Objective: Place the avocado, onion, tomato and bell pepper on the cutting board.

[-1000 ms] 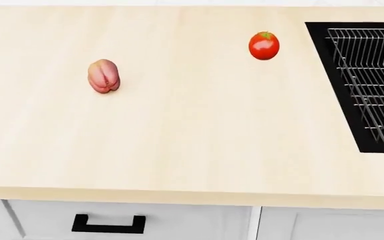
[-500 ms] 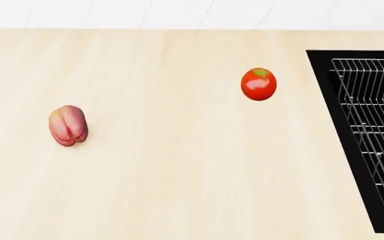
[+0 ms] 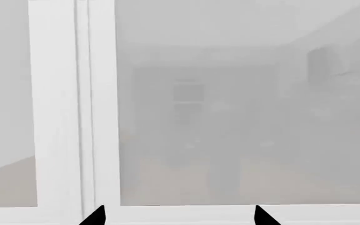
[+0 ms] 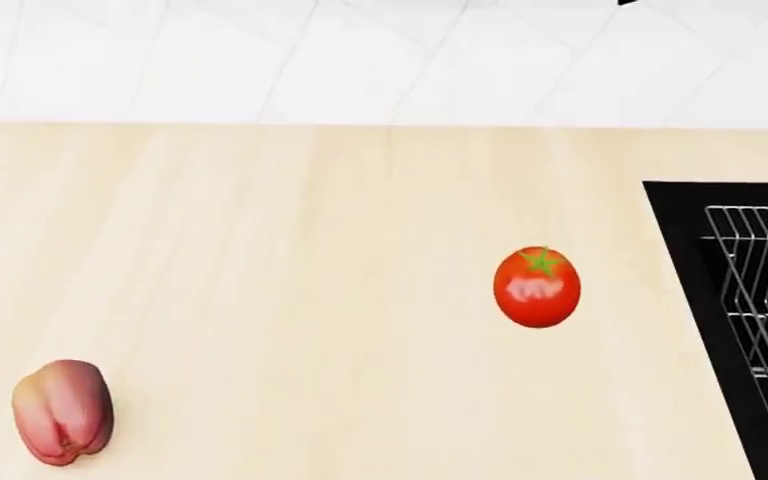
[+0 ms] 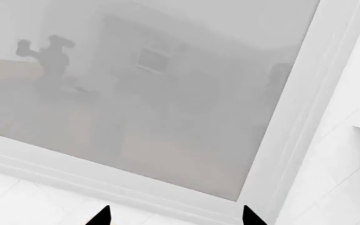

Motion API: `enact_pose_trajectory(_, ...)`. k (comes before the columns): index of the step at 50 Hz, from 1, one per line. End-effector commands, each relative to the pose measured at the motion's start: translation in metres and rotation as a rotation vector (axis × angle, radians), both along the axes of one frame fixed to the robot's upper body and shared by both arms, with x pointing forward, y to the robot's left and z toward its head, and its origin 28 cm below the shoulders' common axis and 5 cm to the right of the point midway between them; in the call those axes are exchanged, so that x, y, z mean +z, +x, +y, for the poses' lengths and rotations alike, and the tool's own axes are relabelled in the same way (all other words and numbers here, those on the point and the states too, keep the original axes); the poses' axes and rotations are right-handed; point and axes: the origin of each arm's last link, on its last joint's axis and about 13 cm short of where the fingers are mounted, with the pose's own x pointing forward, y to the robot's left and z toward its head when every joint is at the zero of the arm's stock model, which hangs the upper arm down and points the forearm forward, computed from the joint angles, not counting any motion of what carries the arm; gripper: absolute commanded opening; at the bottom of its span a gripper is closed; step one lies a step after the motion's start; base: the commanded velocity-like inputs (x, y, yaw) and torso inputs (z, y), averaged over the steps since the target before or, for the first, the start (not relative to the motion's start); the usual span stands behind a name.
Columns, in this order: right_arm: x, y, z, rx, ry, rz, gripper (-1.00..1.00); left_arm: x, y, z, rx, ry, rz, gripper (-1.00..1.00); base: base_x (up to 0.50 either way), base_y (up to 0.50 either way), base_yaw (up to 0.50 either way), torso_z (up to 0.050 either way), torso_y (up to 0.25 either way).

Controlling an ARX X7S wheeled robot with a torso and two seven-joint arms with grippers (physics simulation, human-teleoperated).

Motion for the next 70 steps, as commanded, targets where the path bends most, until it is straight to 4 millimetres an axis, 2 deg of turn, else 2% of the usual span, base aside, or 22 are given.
enact_pose_trajectory(1,-0.002,0.000,0.002,0.014,-0.012,0.016,1.00,-0.001,0.000,0.000,-0.002,0.003,0.000,1.00,0.48,0.00,0.00,0.000,0.000)
enact_pose_trajectory(12,-0.010,0.000,0.004,0.039,-0.043,0.066,1.00,0.000,-0.001,0.000,-0.004,0.006,-0.002,1.00,0.22,0.00,0.00,0.000,0.001)
enact_pose_trajectory(19,-0.033,0.002,0.001,0.068,0.061,0.326,1.00,-0.004,0.001,0.001,-0.002,0.008,0.008,1.00,0.00,0.00,0.00,0.000,0.000)
enact_pose_trajectory(26,-0.049,-0.003,0.001,0.110,0.080,0.475,1.00,-0.004,0.001,-0.001,-0.007,0.009,0.009,1.00,0.00,0.00,0.00,0.000,0.000)
enact_pose_trajectory(33,-0.058,-0.001,0.005,0.135,0.071,0.515,1.00,-0.004,0.001,-0.001,-0.006,0.010,0.008,1.00,0.00,0.00,0.00,0.000,0.000)
enact_pose_trajectory(49,-0.092,0.009,0.012,0.187,0.040,0.675,1.00,-0.007,0.001,0.000,-0.008,0.003,0.015,1.00,0.00,0.00,0.00,0.000,0.000)
enact_pose_trajectory(70,-0.114,0.029,0.026,0.196,-0.024,0.773,1.00,-0.010,0.003,0.002,-0.004,-0.001,0.019,1.00,0.00,0.00,0.00,0.000,0.000)
